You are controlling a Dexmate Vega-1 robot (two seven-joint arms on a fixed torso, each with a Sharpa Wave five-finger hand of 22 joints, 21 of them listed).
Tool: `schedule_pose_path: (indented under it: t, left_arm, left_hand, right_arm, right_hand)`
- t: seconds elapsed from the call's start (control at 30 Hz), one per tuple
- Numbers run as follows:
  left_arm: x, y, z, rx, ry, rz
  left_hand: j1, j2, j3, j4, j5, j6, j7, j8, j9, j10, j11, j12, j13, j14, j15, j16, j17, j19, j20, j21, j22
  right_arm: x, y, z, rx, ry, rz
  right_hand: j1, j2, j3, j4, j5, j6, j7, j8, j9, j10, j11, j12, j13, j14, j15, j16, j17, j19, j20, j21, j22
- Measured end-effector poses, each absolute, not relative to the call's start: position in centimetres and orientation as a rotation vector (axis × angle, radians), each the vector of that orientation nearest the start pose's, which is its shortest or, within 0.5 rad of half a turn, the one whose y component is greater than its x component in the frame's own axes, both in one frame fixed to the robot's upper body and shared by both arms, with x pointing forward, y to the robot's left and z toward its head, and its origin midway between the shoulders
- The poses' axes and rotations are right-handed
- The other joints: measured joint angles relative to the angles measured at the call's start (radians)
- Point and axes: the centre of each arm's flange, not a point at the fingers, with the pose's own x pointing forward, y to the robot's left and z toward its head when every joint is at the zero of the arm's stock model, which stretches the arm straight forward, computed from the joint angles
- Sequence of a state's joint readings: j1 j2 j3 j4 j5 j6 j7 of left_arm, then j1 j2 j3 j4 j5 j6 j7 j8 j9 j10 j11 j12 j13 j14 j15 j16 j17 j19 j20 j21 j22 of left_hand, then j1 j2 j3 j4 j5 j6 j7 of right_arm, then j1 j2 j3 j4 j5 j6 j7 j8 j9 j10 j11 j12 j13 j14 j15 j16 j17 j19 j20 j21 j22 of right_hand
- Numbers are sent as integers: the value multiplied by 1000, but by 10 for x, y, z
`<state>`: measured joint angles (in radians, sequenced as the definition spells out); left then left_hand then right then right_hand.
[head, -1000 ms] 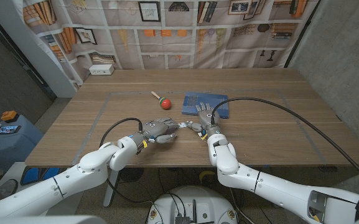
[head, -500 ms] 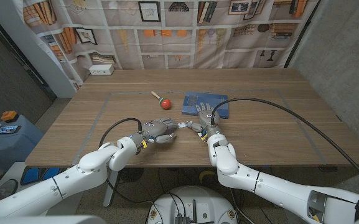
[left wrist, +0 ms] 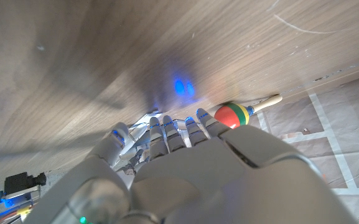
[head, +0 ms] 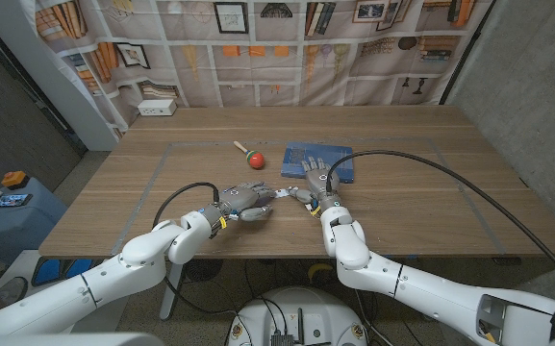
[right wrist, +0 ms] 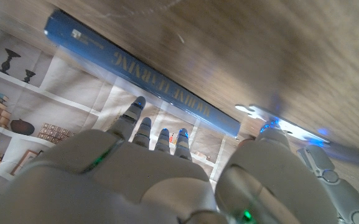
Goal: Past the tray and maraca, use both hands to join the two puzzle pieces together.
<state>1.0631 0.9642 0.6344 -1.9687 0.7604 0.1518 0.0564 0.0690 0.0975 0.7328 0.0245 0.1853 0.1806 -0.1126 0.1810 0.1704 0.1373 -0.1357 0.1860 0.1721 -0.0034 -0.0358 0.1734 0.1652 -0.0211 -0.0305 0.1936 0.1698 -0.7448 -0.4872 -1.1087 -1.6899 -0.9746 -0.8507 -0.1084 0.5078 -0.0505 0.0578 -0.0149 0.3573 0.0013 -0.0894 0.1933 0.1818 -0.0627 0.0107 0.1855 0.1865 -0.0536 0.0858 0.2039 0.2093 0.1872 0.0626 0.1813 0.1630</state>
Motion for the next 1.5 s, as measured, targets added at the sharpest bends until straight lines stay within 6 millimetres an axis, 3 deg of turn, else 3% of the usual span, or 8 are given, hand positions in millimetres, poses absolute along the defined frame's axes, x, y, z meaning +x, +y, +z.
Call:
schedule_pose_path:
  t: [0.37,0.9,0.97,1.3,1.33,1.5]
  left_arm:
    - [535,201,-105,1678,-667,-159]
    - [535,202,-102,1681,-669,-149]
    - [535,203,-101,1680,-669,-140]
    - [533,203,-99,1676,-673,-137]
    - [533,205,-97,1670,-676,-111]
    - [533,205,-93,1661,-682,-99]
  left_hand:
    - [0,0,0,0,0,0,0,0,0,0,0,0,0,0,0,0,0,4,-4,0,0]
    - [0,0,0,0,0,0,0,0,0,0,0,0,0,0,0,0,0,4,-4,0,0]
    - [0,0,0,0,0,0,0,0,0,0,0,0,0,0,0,0,0,4,-4,0,0]
    - [0,0,0,0,0,0,0,0,0,0,0,0,0,5,5,0,0,7,0,0,0]
    - [0,0,0,0,0,0,0,0,0,0,0,0,0,5,5,0,0,7,0,0,0]
    - [0,0,0,0,0,0,0,0,0,0,0,0,0,5,5,0,0,9,-1,0,0]
  right_arm:
    - [580,-69,-104,-1629,-496,-241]
    - [575,-68,-92,-1602,-523,-244]
    - [572,-68,-84,-1584,-533,-247]
    - [574,-66,-88,-1573,-519,-208]
    - [570,-70,-71,-1536,-535,-230]
    - [570,-71,-68,-1517,-534,-218]
  right_hand:
    - [-11,-10,-5,5,0,5,-3,0,0,0,0,0,0,0,0,0,3,0,0,0,0]
    - [-20,0,-9,10,0,8,0,0,0,4,-4,0,0,0,0,0,2,0,0,0,0]
    - [-31,11,-9,10,0,8,0,0,0,4,-4,0,0,0,0,0,2,0,0,0,0]
    - [-43,-1,-15,15,0,7,0,0,0,18,-11,7,0,0,0,0,2,-4,4,0,0]
    - [-43,-1,-15,15,0,8,0,0,0,18,-11,7,0,0,0,0,2,-4,4,0,0]
    - [-43,-1,-15,15,0,8,0,0,0,18,-11,7,0,0,0,0,2,-4,4,0,0]
